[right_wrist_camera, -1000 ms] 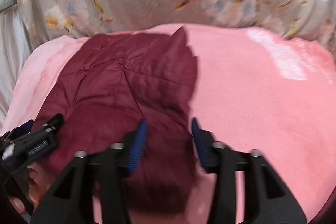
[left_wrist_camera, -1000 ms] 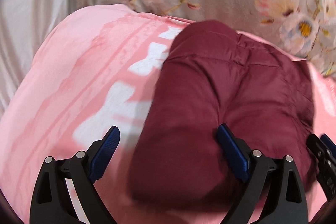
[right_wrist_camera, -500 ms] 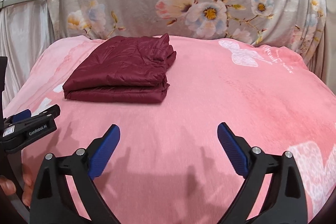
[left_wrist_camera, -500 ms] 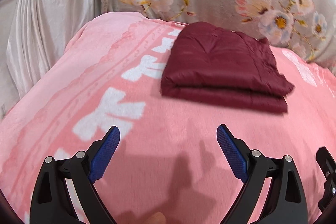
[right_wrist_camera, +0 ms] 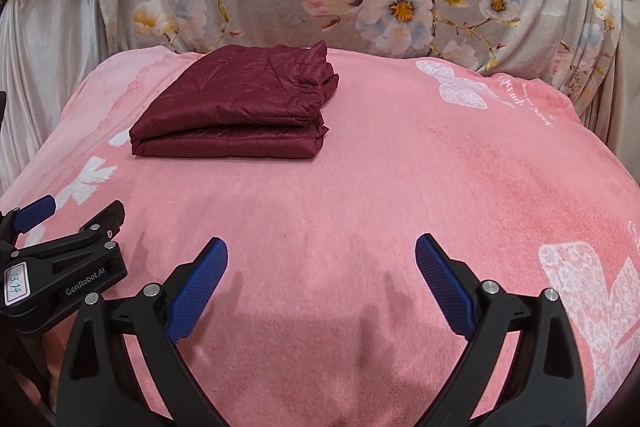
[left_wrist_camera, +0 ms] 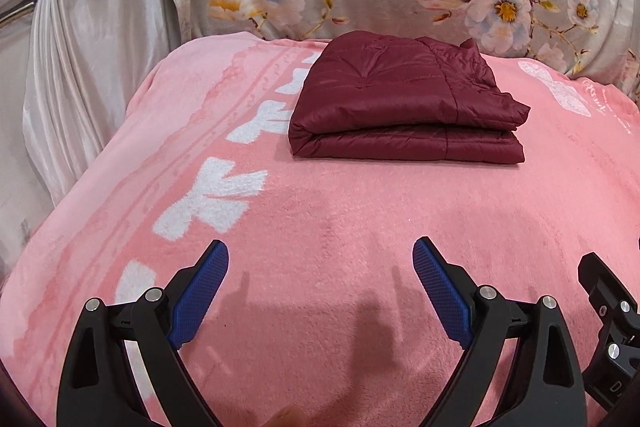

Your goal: Fold large clothes

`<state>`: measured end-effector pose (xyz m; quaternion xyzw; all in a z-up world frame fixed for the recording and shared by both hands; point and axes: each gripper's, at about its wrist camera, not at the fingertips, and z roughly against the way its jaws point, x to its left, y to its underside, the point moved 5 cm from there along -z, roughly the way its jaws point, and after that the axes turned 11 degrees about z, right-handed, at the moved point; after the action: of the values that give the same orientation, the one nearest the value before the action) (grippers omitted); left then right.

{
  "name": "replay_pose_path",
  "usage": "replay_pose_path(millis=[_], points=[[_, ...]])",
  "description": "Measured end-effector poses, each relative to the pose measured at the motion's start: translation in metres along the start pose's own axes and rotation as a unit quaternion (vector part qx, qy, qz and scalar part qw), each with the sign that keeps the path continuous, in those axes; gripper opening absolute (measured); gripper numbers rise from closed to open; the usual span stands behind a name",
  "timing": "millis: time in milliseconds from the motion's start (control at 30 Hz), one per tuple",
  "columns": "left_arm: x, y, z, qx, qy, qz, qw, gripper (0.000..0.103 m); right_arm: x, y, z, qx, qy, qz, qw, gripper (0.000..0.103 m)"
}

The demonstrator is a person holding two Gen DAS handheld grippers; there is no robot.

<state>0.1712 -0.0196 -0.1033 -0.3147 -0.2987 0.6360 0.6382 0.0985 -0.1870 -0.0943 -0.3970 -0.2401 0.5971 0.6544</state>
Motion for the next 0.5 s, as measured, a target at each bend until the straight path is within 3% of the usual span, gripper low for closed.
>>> replay_pose_path(millis=[500], points=[[-0.0017, 0.0004, 0.0022, -0.007, -0.003, -0.005, 1.0000, 0.091, 0.0023, -0.0003, 0.0008, -0.003, 0.008, 0.010, 1.000, 0.093]])
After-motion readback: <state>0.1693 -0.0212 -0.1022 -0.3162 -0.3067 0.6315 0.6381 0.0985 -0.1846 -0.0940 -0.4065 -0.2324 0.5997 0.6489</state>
